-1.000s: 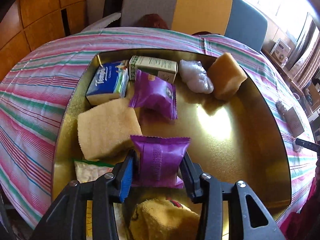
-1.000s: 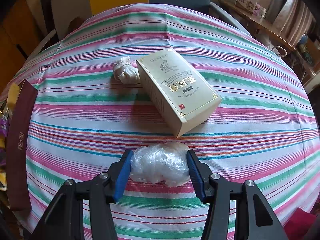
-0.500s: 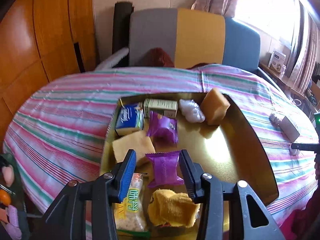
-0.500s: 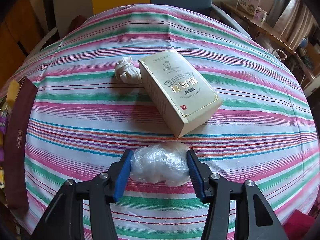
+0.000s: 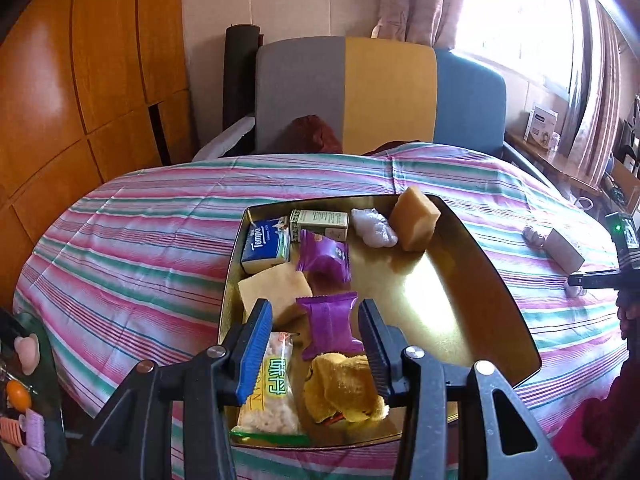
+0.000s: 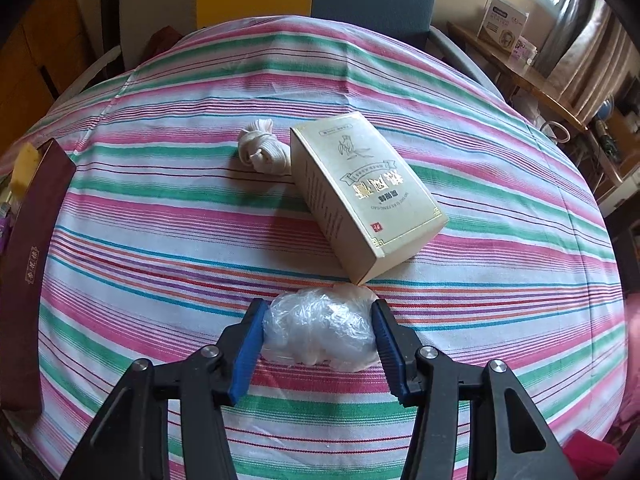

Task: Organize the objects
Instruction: 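Carry the plastic bag into the gold tray and open the right tool, then grasp the white cloth bundle with the left tool while the right tool approaches the white box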

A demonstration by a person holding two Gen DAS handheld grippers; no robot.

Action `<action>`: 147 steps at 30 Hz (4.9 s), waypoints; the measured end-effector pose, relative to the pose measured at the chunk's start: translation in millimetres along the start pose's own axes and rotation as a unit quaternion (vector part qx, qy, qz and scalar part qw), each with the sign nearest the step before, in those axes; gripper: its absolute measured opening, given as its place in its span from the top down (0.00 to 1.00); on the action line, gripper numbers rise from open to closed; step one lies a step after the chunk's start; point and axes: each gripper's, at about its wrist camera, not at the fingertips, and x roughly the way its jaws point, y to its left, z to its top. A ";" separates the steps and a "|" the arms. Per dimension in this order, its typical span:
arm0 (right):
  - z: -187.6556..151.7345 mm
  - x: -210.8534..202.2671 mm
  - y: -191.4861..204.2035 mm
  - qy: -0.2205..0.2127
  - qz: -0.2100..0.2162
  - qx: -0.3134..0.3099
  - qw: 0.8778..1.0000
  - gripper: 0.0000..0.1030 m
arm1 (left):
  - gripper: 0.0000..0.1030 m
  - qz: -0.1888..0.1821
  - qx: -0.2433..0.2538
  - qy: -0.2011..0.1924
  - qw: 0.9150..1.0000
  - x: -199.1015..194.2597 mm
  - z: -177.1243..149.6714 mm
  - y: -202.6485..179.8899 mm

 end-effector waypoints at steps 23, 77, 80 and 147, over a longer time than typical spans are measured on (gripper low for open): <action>14.6 -59.7 33.2 -0.072 0.018 0.001 0.997 0.50 | 0.56 -0.013 -0.010 0.016 1.000 1.1 -9.1 15.4; 25.0 -90.4 84.9 -0.119 0.111 0.048 0.986 0.11 | 0.55 -0.023 -0.004 0.010 1.000 -10.3 -2.8 9.5; 21.8 -88.1 38.5 -0.126 0.076 0.092 0.985 0.11 | 0.48 -0.027 0.011 0.009 1.000 -13.2 1.0 -2.9; -13.8 -41.0 -129.6 -0.115 0.159 0.365 0.910 0.03 | 0.52 -0.209 0.018 0.230 0.950 258.1 105.4 -383.1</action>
